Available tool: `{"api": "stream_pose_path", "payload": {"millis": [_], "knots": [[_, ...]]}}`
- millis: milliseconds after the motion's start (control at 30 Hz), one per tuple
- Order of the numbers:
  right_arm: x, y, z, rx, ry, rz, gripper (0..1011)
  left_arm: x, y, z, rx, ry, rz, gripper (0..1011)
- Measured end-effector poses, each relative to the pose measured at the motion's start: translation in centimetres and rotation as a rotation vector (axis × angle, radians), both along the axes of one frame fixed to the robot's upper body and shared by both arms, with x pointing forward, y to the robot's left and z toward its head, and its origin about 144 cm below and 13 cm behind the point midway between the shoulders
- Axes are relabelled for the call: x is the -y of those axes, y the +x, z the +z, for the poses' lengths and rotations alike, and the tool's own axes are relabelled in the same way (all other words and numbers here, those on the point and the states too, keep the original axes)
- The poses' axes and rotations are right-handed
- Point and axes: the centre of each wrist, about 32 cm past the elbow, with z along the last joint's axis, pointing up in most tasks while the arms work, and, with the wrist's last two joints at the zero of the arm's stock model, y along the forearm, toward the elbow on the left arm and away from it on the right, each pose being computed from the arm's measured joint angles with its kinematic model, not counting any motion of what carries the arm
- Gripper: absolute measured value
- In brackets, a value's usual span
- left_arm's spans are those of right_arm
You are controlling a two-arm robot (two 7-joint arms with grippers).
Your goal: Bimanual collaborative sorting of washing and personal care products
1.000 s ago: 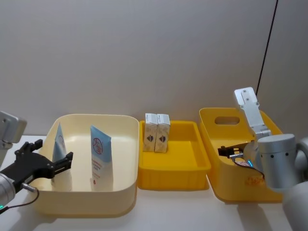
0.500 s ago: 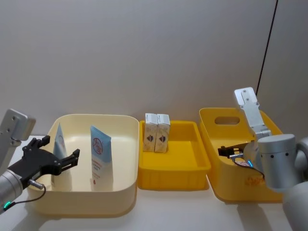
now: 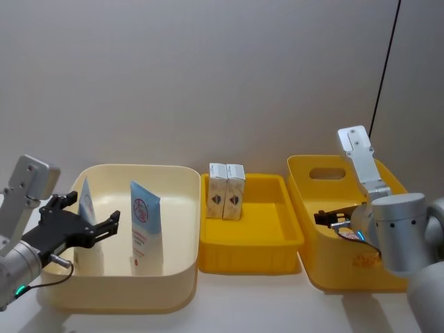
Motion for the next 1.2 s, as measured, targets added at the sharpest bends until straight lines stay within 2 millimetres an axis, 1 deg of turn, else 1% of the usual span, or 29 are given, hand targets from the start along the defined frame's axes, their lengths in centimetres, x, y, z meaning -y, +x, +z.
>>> {"api": "stream_pose_path", "payload": {"millis": [500,867,1200], "knots": [[0.0,0.0,0.0,0.000,0.000,0.000,1001,0.5,0.7,-0.5,-0.032,0.008,-0.005,1003],[0.0,0.0,0.0,0.000,0.000,0.000,1001,0.6,0.3,-1.0,-0.036,0.053,0.082,1003],[0.0,0.0,0.0,0.000,0.000,0.000,1001,0.6,0.0,-1.2,-0.035,0.081,0.127,1003]]}}
